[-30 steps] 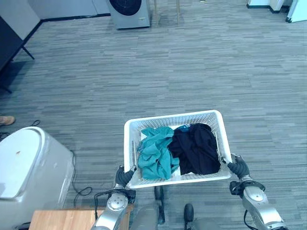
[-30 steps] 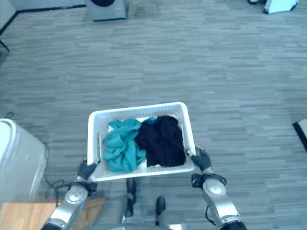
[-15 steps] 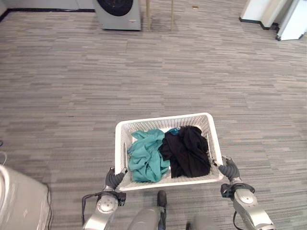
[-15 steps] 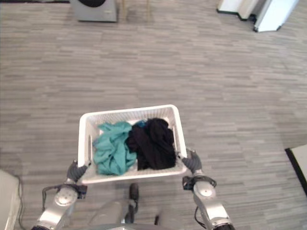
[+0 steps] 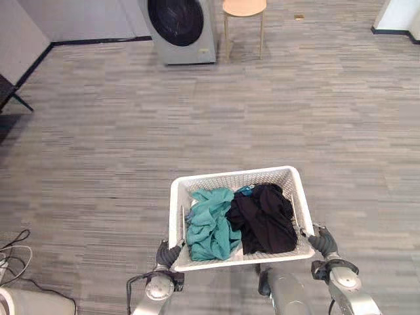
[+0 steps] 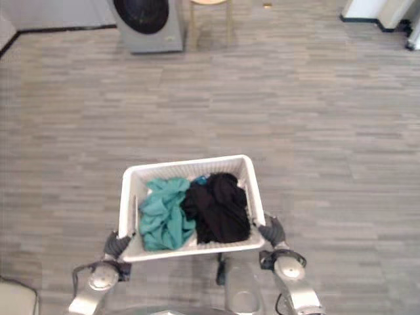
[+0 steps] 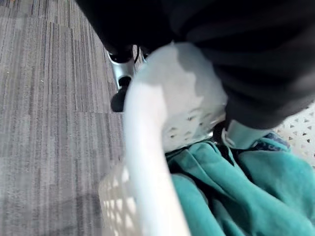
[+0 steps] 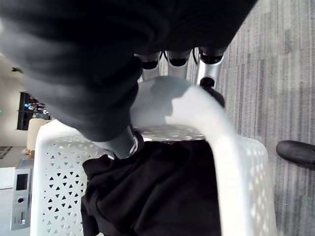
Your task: Grab the laundry basket,head to the washer,open it,put in the laundry and shut it.
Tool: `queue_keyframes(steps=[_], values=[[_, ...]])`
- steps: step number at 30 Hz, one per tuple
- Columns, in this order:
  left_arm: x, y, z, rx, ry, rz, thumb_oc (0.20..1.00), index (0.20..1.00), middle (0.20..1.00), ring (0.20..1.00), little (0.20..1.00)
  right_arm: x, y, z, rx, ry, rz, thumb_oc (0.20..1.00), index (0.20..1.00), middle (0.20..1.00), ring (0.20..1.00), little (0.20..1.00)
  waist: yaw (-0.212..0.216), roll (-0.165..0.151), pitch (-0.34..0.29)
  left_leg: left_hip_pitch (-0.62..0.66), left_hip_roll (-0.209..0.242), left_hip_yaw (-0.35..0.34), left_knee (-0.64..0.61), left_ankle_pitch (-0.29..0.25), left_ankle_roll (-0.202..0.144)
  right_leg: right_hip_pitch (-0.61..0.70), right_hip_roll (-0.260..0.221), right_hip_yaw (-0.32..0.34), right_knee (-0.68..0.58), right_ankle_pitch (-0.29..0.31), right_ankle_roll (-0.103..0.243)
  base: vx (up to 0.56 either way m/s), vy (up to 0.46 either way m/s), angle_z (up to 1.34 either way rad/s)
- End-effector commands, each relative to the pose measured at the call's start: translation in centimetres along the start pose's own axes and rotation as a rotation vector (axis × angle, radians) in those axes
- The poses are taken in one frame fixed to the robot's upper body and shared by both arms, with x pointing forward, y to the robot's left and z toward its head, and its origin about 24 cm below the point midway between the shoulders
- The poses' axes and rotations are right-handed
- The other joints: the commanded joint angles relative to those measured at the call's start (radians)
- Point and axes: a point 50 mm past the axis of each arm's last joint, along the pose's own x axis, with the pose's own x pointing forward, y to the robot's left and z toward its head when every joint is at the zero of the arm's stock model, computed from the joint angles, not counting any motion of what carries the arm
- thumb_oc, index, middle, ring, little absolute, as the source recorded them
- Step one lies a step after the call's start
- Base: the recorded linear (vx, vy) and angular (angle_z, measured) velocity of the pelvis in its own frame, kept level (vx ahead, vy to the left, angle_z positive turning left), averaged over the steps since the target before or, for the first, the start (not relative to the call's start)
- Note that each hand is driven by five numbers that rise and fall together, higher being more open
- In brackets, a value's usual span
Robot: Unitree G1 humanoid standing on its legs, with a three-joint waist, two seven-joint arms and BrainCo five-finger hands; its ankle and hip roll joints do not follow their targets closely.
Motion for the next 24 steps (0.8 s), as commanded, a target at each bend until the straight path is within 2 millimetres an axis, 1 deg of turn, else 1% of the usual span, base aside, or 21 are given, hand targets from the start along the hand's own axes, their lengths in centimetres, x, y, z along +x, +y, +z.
queue_keyframes(steps=[1, 3, 4, 5, 6, 7, 8, 9, 10, 11, 12, 14, 16, 17, 18, 19, 20, 21, 22, 23, 24], values=[[-0.1, 1.5, 5.0, -0.104, -0.262, -0.038, 0.2, 0.2, 0.2, 0.2, 0.2, 0.5, 1.3, 5.5, 0.155, -0.274, 0.114, 0.2, 0.2, 0.2, 0.2, 0.2, 0.008, -0.074, -0.037, -0.192, 0.091, 0.085, 0.245, 0.162, -0.036, 0.178, -0.041, 0.028, -0.182, -0.101, 0.16, 0.4, -0.239, -0.28], [-0.1, 1.4, 4.8, -0.106, -0.254, -0.041, 0.2, 0.2, 0.2, 0.2, 0.2, 0.6, 1.2, 5.4, 0.154, -0.264, 0.107, 0.2, 0.2, 0.2, 0.2, 0.2, 0.016, -0.085, -0.034, -0.225, 0.112, 0.119, 0.288, 0.165, -0.023, 0.212, -0.035, 0.037, -0.192, -0.122, 0.145, 0.35, -0.187, -0.36], [-0.1, 1.5, 5.0, -0.115, -0.259, -0.045, 0.2, 0.2, 0.2, 0.2, 0.2, 0.6, 0.9, 5.4, 0.148, -0.261, 0.096, 0.2, 0.2, 0.2, 0.2, 0.2, 0.028, -0.094, -0.031, -0.261, 0.119, 0.147, 0.294, 0.136, -0.006, 0.244, -0.032, 0.046, -0.205, -0.137, 0.142, 0.44, -0.126, -0.4], [-0.1, 1.2, 4.9, -0.111, -0.252, -0.062, 0.2, 0.2, 0.2, 0.2, 0.2, 0.7, 0.5, 5.5, 0.148, -0.261, 0.08, 0.2, 0.2, 0.2, 0.2, 0.2, 0.045, -0.109, -0.023, -0.331, 0.106, 0.17, 0.256, 0.074, 0.012, 0.297, -0.031, 0.057, -0.224, -0.162, 0.146, 0.6, -0.136, -0.49], [0.0, 1.1, 4.9, -0.106, -0.249, -0.068, 0.2, 0.2, 0.2, 0.2, 0.2, 0.6, 0.4, 5.5, 0.152, -0.263, 0.075, 0.2, 0.2, 0.2, 0.2, 0.2, 0.049, -0.117, -0.023, -0.365, 0.085, 0.179, 0.179, 0.053, 0.024, 0.308, -0.038, 0.06, -0.227, -0.175, 0.153, 0.73, -0.072, -0.23], [0.0, 0.8, 5.1, -0.093, -0.254, -0.08, 0.2, 0.2, 0.2, 0.2, 0.2, 0.6, 0.2, 5.4, 0.149, -0.256, 0.062, 0.2, 0.2, 0.2, 0.2, 0.2, 0.063, -0.108, -0.017, -0.429, 0.07, 0.191, -0.011, 0.076, 0.024, 0.353, -0.024, 0.066, -0.234, -0.205, 0.163, 0.61, 0.013, 0.04], [0.0, 0.8, 5.1, -0.088, -0.254, -0.083, 0.2, 0.2, 0.2, 0.2, 0.2, 0.6, 0.1, 5.2, 0.146, -0.249, 0.059, 0.2, 0.2, 0.2, 0.2, 0.2, 0.072, -0.097, -0.016, -0.442, 0.055, 0.183, -0.119, 0.139, 0.012, 0.374, -0.005, 0.074, -0.236, -0.218, 0.164, 0.45, 0.021, 0.17], [0.0, 0.8, 5.1, -0.088, -0.254, -0.083, 0.2, 0.2, 0.2, 0.2, 0.2, 0.6, 0.1, 5.2, 0.146, -0.249, 0.059, 0.2, 0.2, 0.2, 0.2, 0.2, 0.071, -0.098, -0.017, -0.44, 0.053, 0.183, -0.129, 0.146, 0.013, 0.372, -0.007, 0.073, -0.236, -0.217, 0.164, 0.54, 0.023, -0.14], [-0.1, 0.8, 5.0, -0.08, -0.251, -0.079, 0.2, 0.2, 0.2, 0.2, 0.2, 0.6, 0.2, 4.8, 0.135, -0.235, 0.055, 0.2, 0.2, 0.2, 0.2, 0.2, 0.096, -0.079, -0.011, -0.49, 0.026, 0.149, -0.302, 0.233, -0.002, 0.429, 0.028, 0.099, -0.232, -0.265, 0.156, 0.36, 0.012, -0.31], [-0.1, 0.8, 5.0, -0.08, -0.252, -0.079, 0.2, 0.2, 0.2, 0.2, 0.2, 0.6, 0.2, 4.8, 0.135, -0.236, 0.055, 0.2, 0.2, 0.2, 0.2, 0.2, 0.096, -0.079, -0.011, -0.489, 0.026, 0.149, -0.308, 0.238, -0.002, 0.427, 0.029, 0.099, -0.231, -0.265, 0.156, 0.73, 0.034, -0.5], [-0.2, 0.8, 5.0, -0.075, -0.252, -0.084, 0.2, 0.2, 0.2, 0.2, 0.2, 0.7, 0.1, 4.6, 0.132, -0.23, 0.04, 0.2, 0.2, 0.2, 0.2, 0.2, 0.109, -0.078, -0.008, -0.566, 0.019, 0.152, -0.359, 0.25, -0.019, 0.477, 0.047, 0.127, -0.215, -0.311, 0.145, 0.36, 0.021, -0.41], [-0.3, 0.9, 4.9, -0.073, -0.254, -0.084, 0.2, 0.2, 0.2, 0.2, 0.2, 0.7, 0.0, 4.5, 0.128, -0.227, 0.036, 0.2, 0.2, 0.2, 0.2, 0.2, 0.114, -0.076, -0.012, -0.59, 0.02, 0.162, -0.359, 0.259, -0.021, 0.506, 0.056, 0.145, -0.206, -0.333, 0.141, 0.49, 0.05, -0.48], [-0.5, 1.1, 4.7, -0.068, -0.25, -0.081, 0.2, 0.2, 0.2, 0.2, 0.2, 0.6, 0.3, 4.4, 0.128, -0.222, 0.047, 0.2, 0.2, 0.2, 0.2, 0.2, 0.131, -0.081, -0.021, -0.585, 0.021, 0.175, -0.359, 0.29, -0.015, 0.544, 0.054, 0.18, -0.19, -0.359, 0.142, 0.73, 0.133, -0.39], [-0.6, 1.3, 4.2, -0.063, -0.235, -0.074, 0.2, 0.2, 0.2, 0.2, 0.2, 0.5, 0.7, 4.2, 0.129, -0.214, 0.065, 0.2, 0.2, 0.2, 0.2, 0.2, 0.144, -0.086, -0.044, -0.568, 0.032, 0.166, -0.334, 0.33, 0.007, 0.585, 0.049, 0.208, -0.166, -0.392, 0.15, 0.68, 0.142, -0.26], [-0.6, 1.3, 4.2, -0.062, -0.235, -0.074, 0.2, 0.2, 0.2, 0.2, 0.2, 0.5, 0.8, 4.2, 0.129, -0.213, 0.066, 0.2, 0.2, 0.2, 0.2, 0.2, 0.146, -0.088, -0.043, -0.565, 0.03, 0.169, -0.335, 0.329, 0.007, 0.587, 0.047, 0.209, -0.164, -0.394, 0.15, 0.9, 0.225, -0.18], [-0.4, 1.3, 4.2, -0.059, -0.23, -0.071, 0.2, 0.2, 0.2, 0.2, 0.2, 0.5, 1.4, 4.1, 0.119, -0.212, 0.084, 0.2, 0.2, 0.2, 0.2, 0.2, 0.153, -0.116, -0.054, -0.559, 0.016, 0.163, -0.264, 0.307, 0.03, 0.587, 0.004, 0.212, -0.065, -0.37, 0.183, 0.43, 0.124, -0.13], [-0.4, 1.3, 4.2, -0.059, -0.23, -0.071, 0.2, 0.2, 0.2, 0.2, 0.2, 0.5, 1.4, 4.1, 0.119, -0.212, 0.084, 0.2, 0.2, 0.2, 0.2, 0.2, 0.156, -0.114, -0.057, -0.564, 0.02, 0.164, -0.26, 0.306, 0.03, 0.581, 0.006, 0.215, -0.063, -0.369, 0.183, 0.63, 0.195, -0.13], [-0.3, 1.4, 4.3, -0.049, -0.233, -0.071, 0.2, 0.2, 0.2, 0.2, 0.2, 0.4, 1.8, 4.2, 0.117, -0.221, 0.102, 0.2, 0.2, 0.2, 0.2, 0.2, 0.153, -0.132, -0.06, -0.541, 0.007, 0.17, -0.241, 0.283, 0.045, 0.553, -0.014, 0.215, 0.031, -0.316, 0.209, 0.5, 0.195, -0.28], [-0.1, 2.1, 5.0, -0.02, -0.254, -0.053, 0.2, 0.2, 0.2, 0.2, 0.2, 0.4, 2.3, 4.8, 0.107, -0.244, 0.125, 0.2, 0.2, 0.2, 0.2, 0.2, 0.138, -0.147, -0.058, -0.496, -0.005, 0.176, -0.227, 0.229, 0.075, 0.456, -0.043, 0.232, 0.247, -0.165, 0.256, 0.49, 0.194, -0.28], [-0.1, 2.1, 5.0, -0.02, -0.254, -0.053, 0.2, 0.2, 0.2, 0.2, 0.2, 0.4, 2.2, 4.8, 0.107, -0.244, 0.124, 0.2, 0.2, 0.2, 0.2, 0.2, 0.14, -0.144, -0.062, -0.501, 0.0, 0.177, -0.227, 0.23, 0.074, 0.451, -0.039, 0.234, 0.246, -0.161, 0.255, 0.45, 0.172, -0.3], [0.0, 2.3, 5.2, -0.015, -0.262, -0.04, 0.2, 0.2, 0.2, 0.2, 0.2, 0.4, 2.6, 5.0, 0.1, -0.253, 0.139, 0.2, 0.2, 0.2, 0.2, 0.2, 0.128, -0.144, -0.054, -0.459, -0.006, 0.176, -0.226, 0.201, 0.088, 0.397, -0.057, 0.225, 0.32, -0.11, 0.263, 0.29, 0.1, -0.09]])
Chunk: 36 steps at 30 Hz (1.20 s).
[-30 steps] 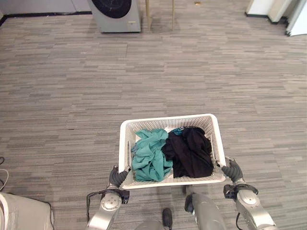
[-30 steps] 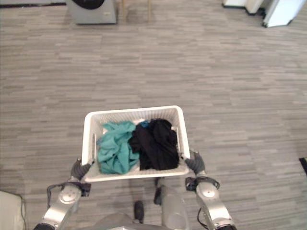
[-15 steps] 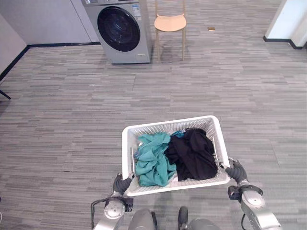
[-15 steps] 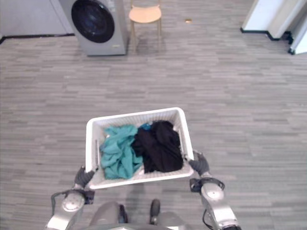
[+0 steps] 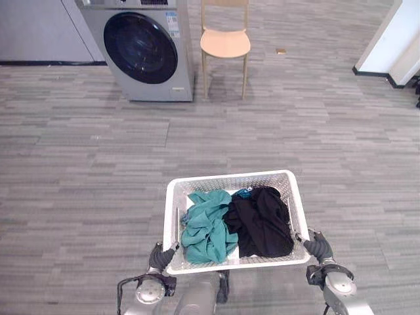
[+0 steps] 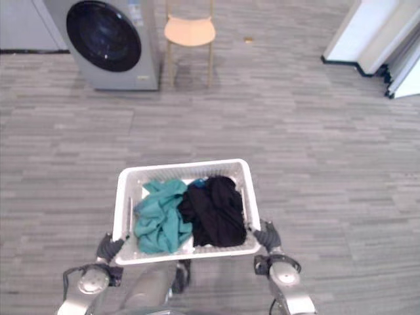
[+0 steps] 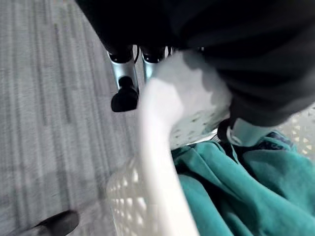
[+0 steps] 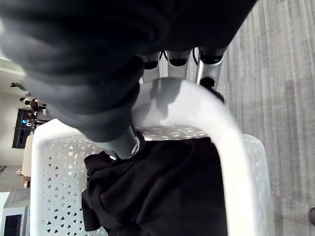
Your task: Grab the laundry basket,head to the washer,open it,put in the laundry and shut it.
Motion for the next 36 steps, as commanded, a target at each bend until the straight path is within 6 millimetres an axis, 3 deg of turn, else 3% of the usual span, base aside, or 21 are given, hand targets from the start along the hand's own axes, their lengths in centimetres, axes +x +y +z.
queue_keyframes(steps=[1, 3, 4, 6, 7, 8, 9, 14, 16, 17, 18, 21, 22, 23, 25, 26, 27, 28, 30, 33, 36], values=[[0.0, 0.2, 4.6, -0.094, -0.242, -0.019, 0.2, 0.2, 0.2, 0.2, 0.2, 0.8, 1.1, 5.4, 0.023, -0.266, 0.128, 0.2, 0.2, 0.2, 0.2, 0.2, -0.009, 0.022, -0.044, 0.115, 0.106, -0.023, -0.148, -0.012, -0.076, -0.126, 0.001, -0.06, -0.033, 0.231, 0.069, 0.59, 0.182, -0.06], [0.2, 0.5, 5.2, -0.102, -0.266, -0.007, 0.2, 0.2, 0.2, 0.2, 0.2, 1.0, 1.2, 5.5, 0.015, -0.264, 0.133, 0.2, 0.2, 0.2, 0.2, 0.2, -0.037, 0.059, -0.03, 0.231, 0.115, -0.039, -0.178, -0.071, -0.071, -0.254, -0.017, -0.165, -0.089, 0.142, 0.03, 0.53, 0.125, -0.04], [0.2, 0.5, 5.2, -0.103, -0.266, -0.007, 0.2, 0.2, 0.2, 0.2, 0.2, 1.0, 1.2, 5.5, 0.015, -0.264, 0.133, 0.2, 0.2, 0.2, 0.2, 0.2, -0.038, 0.059, -0.031, 0.23, 0.116, -0.039, -0.178, -0.071, -0.071, -0.254, -0.017, -0.166, -0.09, 0.142, 0.03, 0.35, 0.021, 0.03], [0.1, 0.6, 5.3, -0.113, -0.268, -0.003, 0.2, 0.2, 0.2, 0.2, 0.2, 1.1, 1.2, 5.4, 0.026, -0.255, 0.136, 0.2, 0.2, 0.2, 0.2, 0.2, -0.052, 0.064, -0.023, 0.282, 0.115, -0.043, -0.182, -0.101, -0.08, -0.303, -0.018, -0.203, -0.213, 0.114, 0.027, 0.42, -0.017, 0.16], [0.2, 0.6, 5.2, -0.118, -0.267, 0.003, 0.2, 0.2, 0.2, 0.2, 0.2, 1.1, 1.2, 5.3, 0.031, -0.25, 0.133, 0.2, 0.2, 0.2, 0.2, 0.2, -0.062, 0.063, -0.012, 0.319, 0.113, -0.052, -0.188, -0.12, -0.086, -0.315, -0.007, -0.213, -0.309, 0.128, 0.028, 0.7, -0.102, 0.02], [0.2, 0.6, 5.2, -0.12, -0.265, 0.006, 0.2, 0.2, 0.2, 0.2, 0.2, 1.0, 0.9, 5.1, 0.043, -0.239, 0.122, 0.2, 0.2, 0.2, 0.2, 0.2, -0.081, 0.056, -0.005, 0.386, 0.103, -0.078, -0.204, -0.161, -0.098, -0.347, 0.023, -0.196, -0.486, 0.165, 0.048, 0.94, -0.166, 0.16], [0.2, 0.5, 4.9, -0.118, -0.263, 0.009, 0.2, 0.2, 0.2, 0.2, 0.2, 0.9, 0.6, 4.9, 0.047, -0.235, 0.112, 0.2, 0.2, 0.2, 0.2, 0.2, -0.096, 0.055, -0.004, 0.433, 0.106, -0.096, -0.214, -0.189, -0.114, -0.39, 0.027, -0.189, -0.583, 0.211, 0.069, 0.76, -0.14, 0.21], [-0.2, 0.0, 3.9, -0.124, -0.234, -0.01, 0.2, 0.2, 0.2, 0.2, 0.2, 0.3, 0.3, 4.1, 0.047, -0.213, 0.113, 0.2, 0.2, 0.2, 0.2, 0.2, -0.119, 0.057, -0.027, 0.53, 0.123, -0.142, -0.202, -0.258, -0.14, -0.39, 0.011, -0.18, -0.558, 0.253, 0.063, 0.58, -0.193, 0.68], [0.0, -0.6, 3.8, -0.138, -0.221, -0.021, 0.2, 0.2, 0.2, 0.2, 0.2, 0.3, -0.1, 4.0, 0.029, -0.21, 0.095, 0.2, 0.2, 0.2, 0.2, 0.2, -0.134, 0.074, -0.042, 0.51, 0.171, -0.156, -0.07, -0.189, -0.181, -0.371, 0.027, -0.165, -0.518, 0.258, 0.033, 0.49, -0.294, 0.49], [-0.3, -1.0, 3.4, -0.17, -0.201, -0.043, 0.2, 0.2, 0.2, 0.2, 0.2, 0.5, -0.6, 4.4, 0.036, -0.228, 0.083, 0.2, 0.2, 0.2, 0.2, 0.2, -0.126, 0.082, -0.038, 0.415, 0.216, -0.142, 0.163, -0.077, -0.205, -0.307, 0.041, -0.18, -0.531, 0.24, -0.005, 0.53, -0.378, 0.57], [-0.3, -1.1, 3.4, -0.176, -0.201, -0.05, 0.2, 0.2, 0.2, 0.2, 0.2, 0.5, -0.9, 4.7, 0.033, -0.236, 0.075, 0.2, 0.2, 0.2, 0.2, 0.2, -0.121, 0.079, -0.031, 0.37, 0.219, -0.149, 0.265, -0.04, -0.198, -0.273, 0.056, -0.171, -0.54, 0.226, -0.025, 0.35, -0.262, 0.48], [-0.4, -1.1, 3.4, -0.179, -0.198, -0.056, 0.2, 0.2, 0.2, 0.2, 0.2, 0.7, -1.5, 4.7, 0.024, -0.228, 0.053, 0.2, 0.2, 0.2, 0.2, 0.2, -0.108, 0.059, -0.025, 0.299, 0.225, -0.12, 0.364, -0.008, -0.179, -0.217, 0.056, -0.168, -0.554, 0.189, -0.05, 0.4, -0.21, -0.31], [-0.2, -1.0, 3.8, -0.188, -0.21, -0.059, 0.2, 0.2, 0.2, 0.2, 0.2, 0.8, -1.7, 4.9, 0.027, -0.231, 0.037, 0.2, 0.2, 0.2, 0.2, 0.2, -0.079, 0.046, -0.007, 0.199, 0.221, -0.068, 0.335, -0.092, -0.15, -0.139, 0.059, -0.154, -0.568, 0.144, -0.054, 0.53, -0.197, -0.43], [-0.2, -1.0, 3.8, -0.187, -0.21, -0.058, 0.2, 0.2, 0.2, 0.2, 0.2, 0.8, -1.7, 4.9, 0.027, -0.232, 0.037, 0.2, 0.2, 0.2, 0.2, 0.2, -0.079, 0.043, -0.009, 0.197, 0.217, -0.067, 0.331, -0.088, -0.149, -0.142, 0.055, -0.154, -0.568, 0.146, -0.054, 0.68, -0.128, -0.08], [-0.2, -1.2, 4.0, -0.168, -0.217, -0.068, 0.2, 0.2, 0.2, 0.2, 0.2, 0.8, -2.0, 5.1, 0.038, -0.241, 0.025, 0.2, 0.2, 0.2, 0.2, 0.2, -0.065, 0.037, -0.004, 0.127, 0.184, -0.042, 0.209, -0.125, -0.137, -0.106, 0.053, -0.146, -0.577, 0.12, -0.047, 0.43, 0.004, -0.31], [-0.2, -1.4, 4.0, -0.154, -0.216, -0.075, 0.2, 0.2, 0.2, 0.2, 0.2, 0.8, -2.0, 4.7, 0.036, -0.226, 0.018, 0.2, 0.2, 0.2, 0.2, 0.2, -0.051, 0.057, -0.004, 0.087, 0.161, -0.031, -0.001, -0.049, -0.151, -0.056, 0.08, -0.141, -0.59, 0.09, -0.042, 0.32, 0.023, -0.4], [-0.2, -1.4, 4.0, -0.154, -0.216, -0.075, 0.2, 0.2, 0.2, 0.2, 0.2, 0.8, -2.0, 4.7, 0.036, -0.226, 0.018, 0.2, 0.2, 0.2, 0.2, 0.2, -0.051, 0.056, -0.005, 0.09, 0.159, -0.031, -0.011, -0.042, -0.151, -0.058, 0.079, -0.141, -0.591, 0.092, -0.042, 0.47, 0.04, -0.35], [-0.3, -1.4, 4.0, -0.15, -0.218, -0.076, 0.2, 0.2, 0.2, 0.2, 0.2, 0.8, -1.9, 4.7, 0.029, -0.223, 0.019, 0.2, 0.2, 0.2, 0.2, 0.2, -0.043, 0.071, -0.007, 0.078, 0.148, -0.033, -0.1, 0.016, -0.162, -0.042, 0.096, -0.135, -0.591, 0.081, -0.042, 0.3, 0.03, -0.24], [-0.3, -1.3, 4.1, -0.148, -0.225, -0.075, 0.2, 0.2, 0.2, 0.2, 0.2, 0.9, -1.9, 4.6, 0.022, -0.223, 0.011, 0.2, 0.2, 0.2, 0.2, 0.2, -0.031, 0.084, -0.005, 0.028, 0.137, -0.015, -0.224, 0.061, -0.176, 0.001, 0.12, -0.121, -0.593, 0.052, -0.042, 0.46, 0.049, -0.23], [-0.6, -1.2, 3.7, -0.139, -0.215, -0.07, 0.2, 0.2, 0.2, 0.2, 0.2, 0.9, -1.4, 4.8, 0.002, -0.235, 0.025, 0.2, 0.2, 0.2, 0.2, 0.2, -0.012, 0.091, -0.029, 0.014, 0.146, 0.023, -0.255, 0.115, -0.167, 0.084, 0.136, -0.078, -0.576, -0.01, -0.039, 0.63, 0.12, -0.5], [-0.6, -1.3, 3.5, -0.137, -0.205, -0.075, 0.2, 0.2, 0.2, 0.2, 0.2, 0.9, -0.8, 4.8, -0.008, -0.238, 0.046, 0.2, 0.2, 0.2, 0.2, 0.2, 0.001, 0.067, -0.045, 0.023, 0.141, 0.011, -0.206, 0.114, -0.146, 0.099, 0.111, -0.048, -0.517, -0.027, -0.023, 0.47, 0.122, -0.26]])
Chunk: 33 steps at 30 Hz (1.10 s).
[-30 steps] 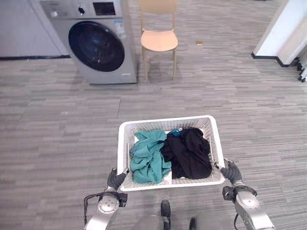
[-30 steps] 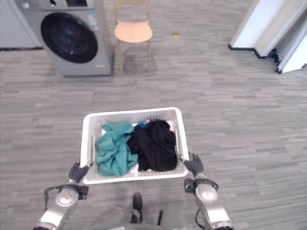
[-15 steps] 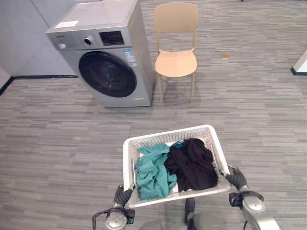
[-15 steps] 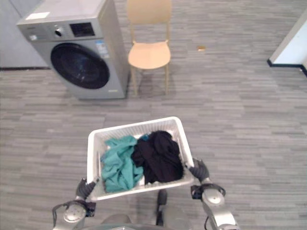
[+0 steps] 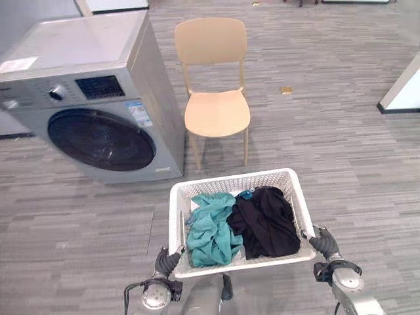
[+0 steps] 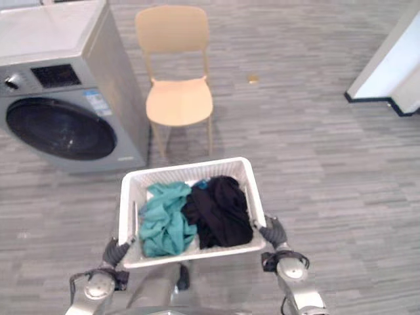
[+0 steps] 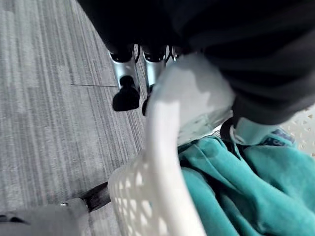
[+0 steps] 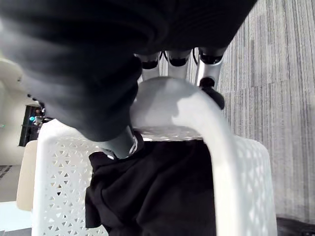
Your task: Grab the laundry basket,head to the washer,open it,put in the laundry and shut it.
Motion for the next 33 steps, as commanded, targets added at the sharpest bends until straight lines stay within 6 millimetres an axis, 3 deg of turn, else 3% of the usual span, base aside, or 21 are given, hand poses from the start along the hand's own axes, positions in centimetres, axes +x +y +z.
queue_keyframes(steps=[1, 2, 3, 5, 6, 7, 8, 9, 10, 11, 13, 14, 17, 18, 19, 20, 24, 27, 28, 29, 33], values=[[0.3, 0.2, 5.7, -0.063, -0.283, -0.058, 0.2, 0.2, 0.2, 0.2, 0.2, 0.5, 0.2, 4.8, 0.084, -0.249, 0.046, 0.2, 0.2, 0.2, 0.2, 0.2, 0.047, 0.003, -0.039, 0.142, 0.076, -0.055, -0.064, 0.024, -0.074, -0.162, 0.004, 0.031, 0.145, 0.017, 0.103, 0.46, 0.146, -0.32], [0.4, 0.2, 5.7, -0.063, -0.283, -0.058, 0.2, 0.2, 0.2, 0.2, 0.2, 0.6, 0.2, 4.8, 0.084, -0.249, 0.046, 0.2, 0.2, 0.2, 0.2, 0.2, 0.049, 0.006, -0.042, 0.137, 0.08, -0.055, -0.063, 0.025, -0.075, -0.167, 0.007, 0.033, 0.145, 0.019, 0.102, 0.43, 0.151, -0.39], [0.5, 0.4, 6.0, -0.045, -0.289, -0.053, 0.2, 0.2, 0.2, 0.2, 0.2, 0.6, 0.5, 5.0, 0.09, -0.256, 0.058, 0.2, 0.2, 0.2, 0.2, 0.2, 0.042, -0.007, -0.037, 0.154, 0.072, -0.051, -0.045, -0.002, -0.06, -0.202, -0.009, 0.037, 0.242, 0.054, 0.122, 0.22, 0.088, -0.28], [0.7, 0.9, 6.6, -0.033, -0.31, -0.032, 0.2, 0.2, 0.2, 0.2, 0.2, 0.6, 0.9, 5.2, 0.085, -0.268, 0.077, 0.2, 0.2, 0.2, 0.2, 0.2, 0.035, -0.013, -0.035, 0.185, 0.067, -0.048, -0.024, -0.056, -0.034, -0.303, -0.039, 0.034, 0.401, 0.157, 0.165, 0.34, 0.125, -0.13], [1.0, 1.2, 7.5, -0.035, -0.336, -0.017, 0.2, 0.2, 0.2, 0.2, 0.2, 0.8, 1.3, 5.2, 0.074, -0.263, 0.09, 0.2, 0.2, 0.2, 0.2, 0.2, 0.022, -0.002, -0.018, 0.251, 0.067, -0.054, -0.035, -0.092, -0.023, -0.404, -0.076, -0.022, 0.442, 0.167, 0.153, 0.27, 0.092, -0.05], [1.0, 1.2, 7.5, -0.036, -0.337, -0.017, 0.2, 0.2, 0.2, 0.2, 0.2, 0.8, 1.3, 5.3, 0.074, -0.263, 0.09, 0.2, 0.2, 0.2, 0.2, 0.2, 0.022, 0.001, -0.02, 0.247, 0.071, -0.054, -0.035, -0.091, -0.024, -0.407, -0.072, -0.022, 0.44, 0.171, 0.151, 0.29, 0.08, -0.13], [1.1, 1.2, 7.6, -0.037, -0.34, -0.015, 0.2, 0.2, 0.2, 0.2, 0.2, 0.8, 1.3, 5.3, 0.072, -0.264, 0.095, 0.2, 0.2, 0.2, 0.2, 0.2, 0.019, 0.011, -0.018, 0.271, 0.074, -0.059, -0.043, -0.102, -0.024, -0.444, -0.071, -0.043, 0.422, 0.154, 0.139, 0.32, 0.017, -0.08], [1.1, 1.2, 7.9, -0.044, -0.351, -0.018, 0.2, 0.2, 0.2, 0.2, 0.2, 1.0, 1.2, 5.3, 0.076, -0.26, 0.093, 0.2, 0.2, 0.2, 0.2, 0.2, 0.003, 0.023, 0.001, 0.318, 0.073, -0.079, -0.057, -0.125, -0.029, -0.503, -0.065, -0.087, 0.337, 0.099, 0.112, 0.33, 0.016, 0.06], [1.1, 1.2, 7.9, -0.044, -0.351, -0.018, 0.2, 0.2, 0.2, 0.2, 0.2, 1.0, 1.2, 5.3, 0.075, -0.26, 0.093, 0.2, 0.2, 0.2, 0.2, 0.2, 0.0, 0.024, 0.003, 0.321, 0.073, -0.082, -0.057, -0.127, -0.029, -0.498, -0.065, -0.091, 0.336, 0.097, 0.112, 0.44, -0.076, 0.35], [1.2, 1.2, 7.9, -0.056, -0.35, -0.014, 0.2, 0.2, 0.2, 0.2, 0.2, 1.1, 1.1, 5.5, 0.092, -0.262, 0.084, 0.2, 0.2, 0.2, 0.2, 0.2, -0.015, 0.023, 0.026, 0.365, 0.063, -0.108, -0.059, -0.154, -0.039, -0.537, -0.051, -0.091, 0.212, 0.11, 0.111, 0.22, -0.074, 0.51], [1.2, 1.2, 7.9, -0.061, -0.349, -0.012, 0.2, 0.2, 0.2, 0.2, 0.2, 1.1, 1.1, 5.5, 0.094, -0.264, 0.085, 0.2, 0.2, 0.2, 0.2, 0.2, -0.019, 0.019, 0.028, 0.372, 0.057, -0.118, -0.059, -0.16, -0.044, -0.555, -0.046, -0.082, 0.143, 0.131, 0.114, 0.31, -0.136, 0.44], [1.4, 1.2, 7.5, -0.061, -0.337, -0.004, 0.2, 0.2, 0.2, 0.2, 0.2, 1.1, 1.0, 5.5, 0.083, -0.264, 0.082, 0.2, 0.2, 0.2, 0.2, 0.2, -0.029, 0.017, 0.036, 0.406, 0.052, -0.144, -0.061, -0.184, -0.053, -0.579, -0.037, -0.059, 0.059, 0.175, 0.126, 0.53, -0.292, 0.52], [1.2, 0.9, 6.9, -0.058, -0.319, -0.018, 0.2, 0.2, 0.2, 0.2, 0.2, 0.8, 0.9, 4.9, 0.088, -0.247, 0.086, 0.2, 0.2, 0.2, 0.2, 0.2, -0.034, 0.011, 0.024, 0.436, 0.049, -0.167, -0.021, -0.237, -0.071, -0.554, -0.045, -0.033, 0.037, 0.208, 0.118, 0.35, -0.227, 0.7], [1.0, 0.5, 6.4, -0.067, -0.303, -0.037, 0.2, 0.2, 0.2, 0.2, 0.2, 0.7, 0.4, 4.5, 0.079, -0.234, 0.069, 0.2, 0.2, 0.2, 0.2, 0.2, -0.036, 0.015, 0.013, 0.434, 0.07, -0.157, 0.037, -0.258, -0.096, -0.525, -0.053, -0.061, 0.02, 0.214, 0.105, 0.31, -0.235, 0.72], [1.0, 0.5, 6.4, -0.068, -0.303, -0.037, 0.2, 0.2, 0.2, 0.2, 0.2, 0.7, 0.4, 4.5, 0.078, -0.234, 0.069, 0.2, 0.2, 0.2, 0.2, 0.2, -0.039, 0.016, 0.012, 0.431, 0.072, -0.16, 0.042, -0.26, -0.096, -0.523, -0.053, -0.064, 0.018, 0.215, 0.105, 0.31, -0.299, 1.11], [1.0, 0.1, 6.1, -0.089, -0.286, -0.056, 0.2, 0.2, 0.2, 0.2, 0.2, 0.7, -0.5, 4.6, 0.069, -0.236, 0.046, 0.2, 0.2, 0.2, 0.2, 0.2, -0.044, 0.022, 0.013, 0.388, 0.115, -0.136, 0.149, -0.238, -0.12, -0.48, -0.057, -0.093, 0.006, 0.202, 0.086, 0.11, -0.13, 1.01], [0.9, -0.3, 5.8, -0.093, -0.276, -0.073, 0.2, 0.2, 0.2, 0.2, 0.2, 0.8, -1.1, 4.7, 0.051, -0.235, 0.028, 0.2, 0.2, 0.2, 0.2, 0.2, -0.044, 0.029, 0.022, 0.342, 0.142, -0.13, 0.232, -0.208, -0.125, -0.425, -0.043, -0.103, -0.017, 0.175, 0.063, 0.14, -0.119, 0.45], [0.9, -0.4, 5.9, -0.085, -0.273, -0.08, 0.2, 0.2, 0.2, 0.2, 0.2, 0.9, -1.7, 4.7, 0.031, -0.231, 0.001, 0.2, 0.2, 0.2, 0.2, 0.2, -0.042, 0.025, 0.021, 0.299, 0.146, -0.124, 0.178, -0.203, -0.118, -0.398, -0.044, -0.103, -0.03, 0.15, 0.059, 0.15, -0.056, -0.14], [1.0, -0.4, 6.0, -0.079, -0.278, -0.081, 0.2, 0.2, 0.2, 0.2, 0.2, 0.9, -1.9, 4.7, 0.029, -0.23, -0.009, 0.2, 0.2, 0.2, 0.2, 0.2, -0.042, 0.025, 0.021, 0.286, 0.142, -0.126, 0.148, -0.187, -0.119, -0.39, -0.042, -0.103, -0.035, 0.146, 0.058, 0.21, -0.019, -0.28], [1.1, -0.6, 6.3, -0.06, -0.287, -0.085, 0.2, 0.2, 0.2, 0.2, 0.2, 1.0, -2.1, 4.6, 0.011, -0.224, -0.027, 0.2, 0.2, 0.2, 0.2, 0.2, -0.036, 0.039, 0.026, 0.265, 0.136, -0.133, 0.06, -0.135, -0.131, -0.369, -0.024, -0.099, -0.042, 0.135, 0.058, 0.15, -0.005, -0.26], [1.3, -0.8, 6.4, -0.052, -0.287, -0.083, 0.2, 0.2, 0.2, 0.2, 0.2, 1.1, -2.1, 4.1, -0.033, -0.203, -0.038, 0.2, 0.2, 0.2, 0.2, 0.2, -0.04, 0.055, 0.025, 0.273, 0.132, -0.139, -0.014, -0.102, -0.138, -0.355, -0.005, -0.09, -0.035, 0.114, 0.053, 0.12, 0.041, -0.15]])
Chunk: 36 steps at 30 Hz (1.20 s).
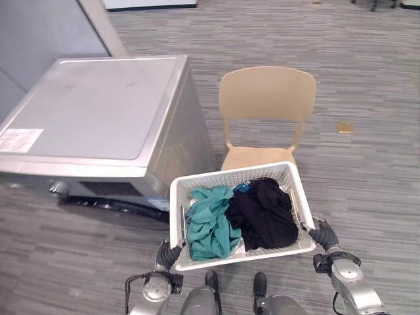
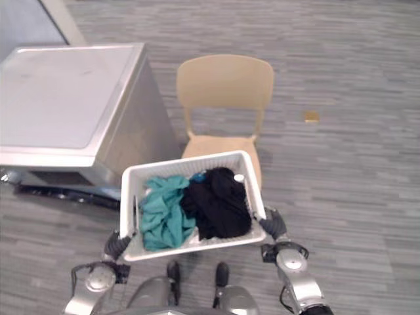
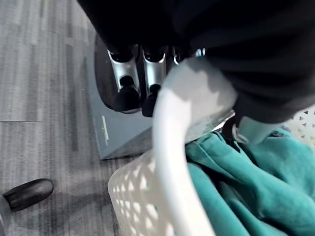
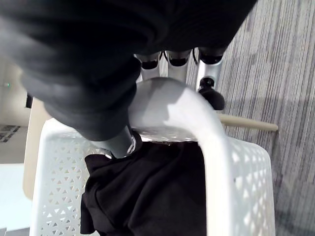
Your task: Grab the laundry basket,head to the washer,open it,put in the laundry and shut it.
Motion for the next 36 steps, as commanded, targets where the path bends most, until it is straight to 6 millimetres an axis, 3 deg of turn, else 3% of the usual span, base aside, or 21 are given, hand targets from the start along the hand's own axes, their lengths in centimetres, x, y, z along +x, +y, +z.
queue_keyframes(steps=[1, 6, 9, 13, 14, 16, 17, 18, 19, 24, 25, 26, 29, 30, 31, 34, 35, 36], values=[[0.3, -0.2, 3.8, -0.083, -0.197, -0.048, 0.2, 0.2, 0.2, 0.2, 0.2, 0.0, -0.8, 2.2, -0.029, -0.141, -0.007, 0.2, 0.2, 0.2, 0.2, 0.2, -0.006, 0.024, -0.035, 0.086, 0.018, -0.008, 0.003, 0.01, -0.022, -0.023, -0.007, -0.036, 0.06, -0.169, 0.136, 0.09, 0.041, -0.29], [1.2, -0.9, 4.7, -0.047, -0.215, -0.051, 0.2, 0.2, 0.2, 0.2, 0.2, 0.6, -0.3, 1.5, -0.078, -0.112, -0.043, 0.2, 0.2, 0.2, 0.2, 0.2, -0.024, 0.022, -0.058, 0.148, 0.007, 0.021, -0.084, 0.017, -0.013, -0.021, -0.004, -0.002, 0.031, -0.153, 0.143, 0.13, 0.066, -0.34], [2.5, -1.3, 6.8, 0.005, -0.274, -0.033, 0.2, 0.2, 0.2, 0.2, 0.2, 1.6, 0.4, 2.3, -0.114, -0.136, -0.056, 0.2, 0.2, 0.2, 0.2, 0.2, -0.038, 0.018, -0.056, 0.148, 0.008, 0.038, -0.118, 0.022, -0.009, -0.056, 0.0, 0.021, 0.016, -0.131, 0.152, -0.03, 0.027, -0.16], [5.3, -2.1, 12.3, 0.03, -0.386, 0.027, 0.2, 0.2, 0.2, 0.2, 0.2, 4.8, 1.9, 6.2, -0.136, -0.226, -0.082, 0.2, 0.2, 0.2, 0.2, 0.2, -0.049, 0.015, -0.026, 0.033, 0.016, 0.047, -0.142, 0.05, -0.004, -0.226, 0.009, 0.057, 0.031, -0.093, 0.161, -0.21, 0.011, -0.21], [5.3, -2.1, 12.4, 0.03, -0.388, 0.027, 0.2, 0.2, 0.2, 0.2, 0.2, 4.9, 1.9, 6.3, -0.136, -0.228, -0.082, 0.2, 0.2, 0.2, 0.2, 0.2, -0.049, 0.015, -0.028, 0.029, 0.016, 0.047, -0.141, 0.051, -0.004, -0.231, 0.009, 0.057, 0.033, -0.093, 0.161, -0.19, 0.011, -0.13], [7.0, -1.9, 15.9, 0.064, -0.426, 0.084, 0.2, 0.2, 0.2, 0.2, 0.2, 7.0, 3.1, 9.0, -0.128, -0.26, -0.09, 0.2, 0.2, 0.2, 0.2, 0.2, -0.047, 0.013, -0.006, -0.047, 0.015, 0.043, -0.143, 0.073, -0.004, -0.313, 0.011, 0.058, 0.049, -0.073, 0.168, -0.15, 0.002, -0.12], [7.0, -1.9, 15.9, 0.064, -0.427, 0.084, 0.2, 0.2, 0.2, 0.2, 0.2, 7.0, 3.1, 9.1, -0.127, -0.261, -0.09, 0.2, 0.2, 0.2, 0.2, 0.2, -0.048, 0.012, -0.008, -0.051, 0.015, 0.043, -0.143, 0.075, -0.004, -0.316, 0.011, 0.057, 0.049, -0.071, 0.168, -0.1, -0.006, -0.12], [7.8, -1.5, 18.2, 0.089, -0.455, 0.12, 0.2, 0.2, 0.2, 0.2, 0.2, 8.3, 3.8, 11.2, -0.14, -0.287, -0.09, 0.2, 0.2, 0.2, 0.2, 0.2, -0.044, 0.009, 0.017, -0.08, 0.015, 0.039, -0.143, 0.086, -0.005, -0.345, 0.009, 0.055, 0.056, -0.064, 0.171, -0.08, -0.006, -0.11], [8.1, -1.2, 19.2, 0.098, -0.467, 0.139, 0.2, 0.2, 0.2, 0.2, 0.2, 8.8, 4.0, 12.2, -0.148, -0.296, -0.096, 0.2, 0.2, 0.2, 0.2, 0.2, -0.042, 0.007, 0.03, -0.09, 0.014, 0.036, -0.143, 0.094, -0.006, -0.356, 0.008, 0.053, 0.061, -0.061, 0.172, -0.08, -0.005, -0.11], [8.6, -0.4, 21.7, 0.123, -0.486, 0.191, 0.2, 0.2, 0.2, 0.2, 0.2, 10.1, 4.3, 14.8, -0.199, -0.313, -0.1, 0.2, 0.2, 0.2, 0.2, 0.2, -0.031, 0.006, 0.072, -0.103, 0.012, 0.031, -0.141, 0.111, -0.01, -0.371, 0.001, 0.046, 0.071, -0.058, 0.174, -0.03, 0.0, -0.06], [8.7, -0.4, 21.8, 0.121, -0.484, 0.197, 0.686, 0.686, 0.686, 0.686, 0.686, 10.2, 4.3, 15.0, -0.203, -0.313, -0.106, 0.558, 0.558, 0.558, 0.558, 0.558, -0.029, 0.006, 0.078, -0.103, 0.012, 0.03, -0.14, 0.113, -0.011, -0.368, 0.0, 0.045, 0.071, -0.058, 0.174, 0.0, 0.002, -0.04], [8.7, -0.5, 21.7, 0.115, -0.478, 0.197, 1.0, 1.0, 1.0, 1.0, 1.0, 10.3, 4.3, 14.9, -0.209, -0.304, -0.109, 1.0, 1.0, 1.0, 1.0, 1.0, -0.028, 0.007, 0.083, -0.1, 0.012, 0.029, -0.14, 0.114, -0.012, -0.365, 0.0, 0.043, 0.071, -0.059, 0.174, 0.01, 0.005, -0.03], [8.6, -1.0, 20.0, 0.088, -0.444, 0.192, 1.0, 1.0, 1.0, 1.0, 1.0, 10.1, 4.6, 13.7, -0.203, -0.273, -0.101, 1.0, 1.0, 1.0, 1.0, 1.0, -0.022, 0.007, 0.088, -0.086, 0.009, 0.027, -0.14, 0.111, -0.011, -0.348, -0.002, 0.042, 0.068, -0.063, 0.171, 0.01, -0.003, 0.02], [8.3, -1.7, 18.4, 0.059, -0.42, 0.168, 1.0, 1.0, 1.0, 1.0, 1.0, 9.7, 4.6, 12.4, -0.197, -0.251, -0.097, 1.0, 1.0, 1.0, 1.0, 1.0, -0.019, 0.008, 0.087, -0.072, 0.008, 0.028, -0.14, 0.106, -0.01, -0.333, -0.002, 0.041, 0.066, -0.068, 0.168, 0.02, -0.007, 0.05], [8.3, -1.7, 18.4, 0.059, -0.419, 0.168, 1.0, 1.0, 1.0, 1.0, 1.0, 9.7, 4.6, 12.4, -0.197, -0.251, -0.097, 1.0, 1.0, 1.0, 1.0, 1.0, -0.019, 0.008, 0.084, -0.075, 0.008, 0.028, -0.141, 0.108, -0.01, -0.336, -0.001, 0.041, 0.065, -0.066, 0.167, 0.03, -0.002, 0.08], [7.3, -3.4, 14.7, -0.046, -0.351, 0.101, 1.0, 1.0, 1.0, 1.0, 1.0, 8.6, 4.1, 9.4, -0.164, -0.197, -0.105, 1.0, 1.0, 1.0, 1.0, 1.0, -0.011, 0.008, 0.077, -0.033, 0.007, 0.032, -0.141, 0.094, -0.006, -0.292, 0.0, 0.036, 0.061, -0.079, 0.159, 0.06, -0.017, 0.22], [6.5, -3.4, 12.7, -0.086, -0.319, 0.08, 1.0, 1.0, 1.0, 1.0, 1.0, 7.6, 2.9, 7.8, -0.15, -0.177, -0.125, 1.0, 1.0, 1.0, 1.0, 1.0, -0.008, 0.006, 0.062, -0.003, 0.006, 0.036, -0.143, 0.084, -0.004, -0.26, 0.0, 0.032, 0.055, -0.086, 0.154, 0.06, -0.04, 0.33], [6.2, -3.4, 12.0, -0.105, -0.305, 0.074, 1.0, 1.0, 1.0, 1.0, 1.0, 7.3, 2.4, 7.2, -0.143, -0.163, -0.137, 1.0, 1.0, 1.0, 1.0, 1.0, -0.007, 0.005, 0.057, 0.007, 0.007, 0.034, -0.143, 0.081, -0.004, -0.246, 0.0, 0.028, 0.05, -0.088, 0.154, 0.08, -0.042, 0.29]])
